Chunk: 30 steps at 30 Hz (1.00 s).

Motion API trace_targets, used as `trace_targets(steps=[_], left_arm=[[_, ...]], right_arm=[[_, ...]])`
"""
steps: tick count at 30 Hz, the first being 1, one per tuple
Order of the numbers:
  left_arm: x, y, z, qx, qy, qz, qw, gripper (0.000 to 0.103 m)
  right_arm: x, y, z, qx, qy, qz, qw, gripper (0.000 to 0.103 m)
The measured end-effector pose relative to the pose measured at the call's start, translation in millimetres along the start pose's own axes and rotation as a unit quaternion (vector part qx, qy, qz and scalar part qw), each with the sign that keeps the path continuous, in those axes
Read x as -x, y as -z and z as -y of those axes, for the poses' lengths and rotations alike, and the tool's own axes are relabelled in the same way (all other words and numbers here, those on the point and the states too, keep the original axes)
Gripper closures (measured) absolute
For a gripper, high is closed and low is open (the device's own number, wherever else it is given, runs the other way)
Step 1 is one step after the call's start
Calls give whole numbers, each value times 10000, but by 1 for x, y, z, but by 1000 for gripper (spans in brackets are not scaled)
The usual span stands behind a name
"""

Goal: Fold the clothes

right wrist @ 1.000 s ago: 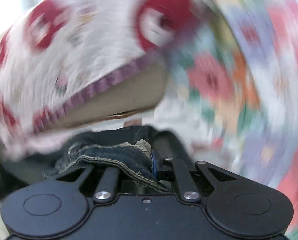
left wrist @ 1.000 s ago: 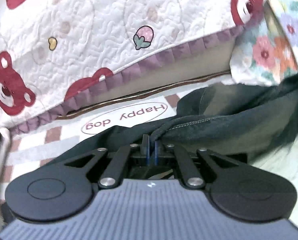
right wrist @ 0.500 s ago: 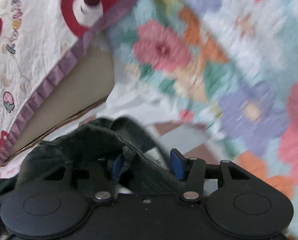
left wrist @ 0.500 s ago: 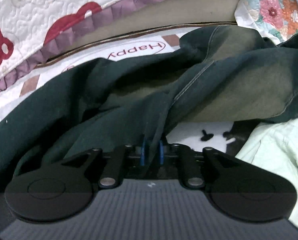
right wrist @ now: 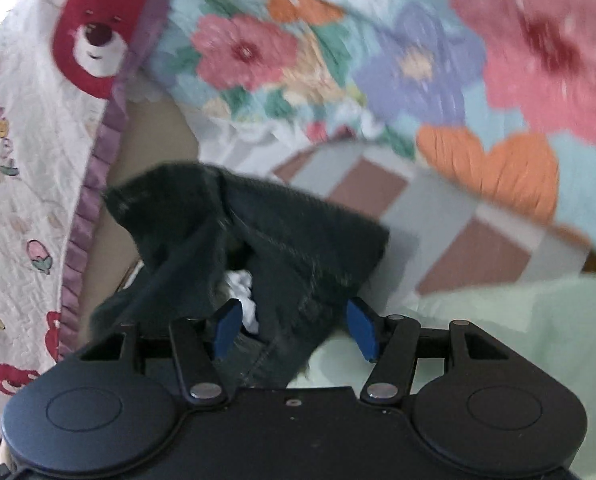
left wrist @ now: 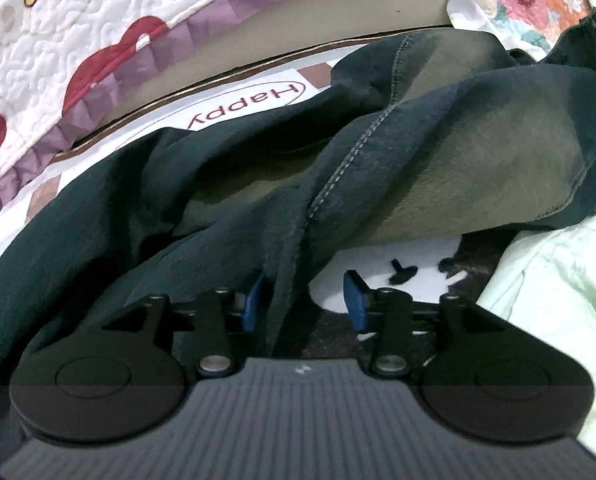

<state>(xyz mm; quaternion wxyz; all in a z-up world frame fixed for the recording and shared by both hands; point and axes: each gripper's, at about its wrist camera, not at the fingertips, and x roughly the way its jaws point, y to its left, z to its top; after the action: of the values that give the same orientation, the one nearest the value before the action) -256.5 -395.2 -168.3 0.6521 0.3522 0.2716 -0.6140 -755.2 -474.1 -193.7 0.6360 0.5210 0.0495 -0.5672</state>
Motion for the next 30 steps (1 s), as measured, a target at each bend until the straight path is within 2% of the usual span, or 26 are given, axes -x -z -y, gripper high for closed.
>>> trace_targets(steps=[5, 7, 8, 9, 10, 16, 19, 22, 23, 24, 26, 28, 30], left_arm=[[-5, 2, 0, -41, -90, 51, 9999, 64], [-4, 3, -1, -95, -160, 108, 9998, 96], [-3, 3, -2, -113, -176, 149, 9997, 96], [2, 3, -6, -80, -109, 246, 9996, 98], [13, 0, -10, -42, -80, 348, 9994, 98], [78, -13, -36, 177, 102, 939, 9954, 100], [121, -18, -46, 218, 395, 974, 9942, 100], [152, -15, -51, 288, 784, 971, 9918, 100], [153, -13, -50, 354, 967, 813, 9914, 100], [149, -10, -47, 394, 1152, 568, 9909, 100], [134, -2, -33, 335, 1291, 127, 9910, 98], [117, 7, -11, 21, 1344, -89, 9909, 96], [106, 16, 8, -304, 1113, -142, 9932, 96]], right_arm=[[-26, 8, 5, -288, 284, 244, 9989, 33], [-34, 8, 10, -582, 248, 432, 9971, 32], [-34, 10, 10, -607, 149, 602, 9962, 45], [-31, 10, 9, -546, 48, 734, 9958, 77], [-26, 10, 4, -384, -87, 808, 9960, 84], [40, -7, -54, 717, -857, 1276, 9855, 87], [82, -17, -78, 1047, -1018, 1535, 9773, 88], [118, -19, -83, 1345, -680, 1753, 9729, 89], [127, -20, -82, 1468, -506, 1791, 9715, 89], [126, -19, -75, 1635, -151, 1694, 9718, 89], [108, -19, -49, 1480, 470, 1193, 9806, 88], [81, -11, -15, 1134, 973, 496, 9875, 87], [63, 6, 7, 925, 1382, 131, 9860, 77]])
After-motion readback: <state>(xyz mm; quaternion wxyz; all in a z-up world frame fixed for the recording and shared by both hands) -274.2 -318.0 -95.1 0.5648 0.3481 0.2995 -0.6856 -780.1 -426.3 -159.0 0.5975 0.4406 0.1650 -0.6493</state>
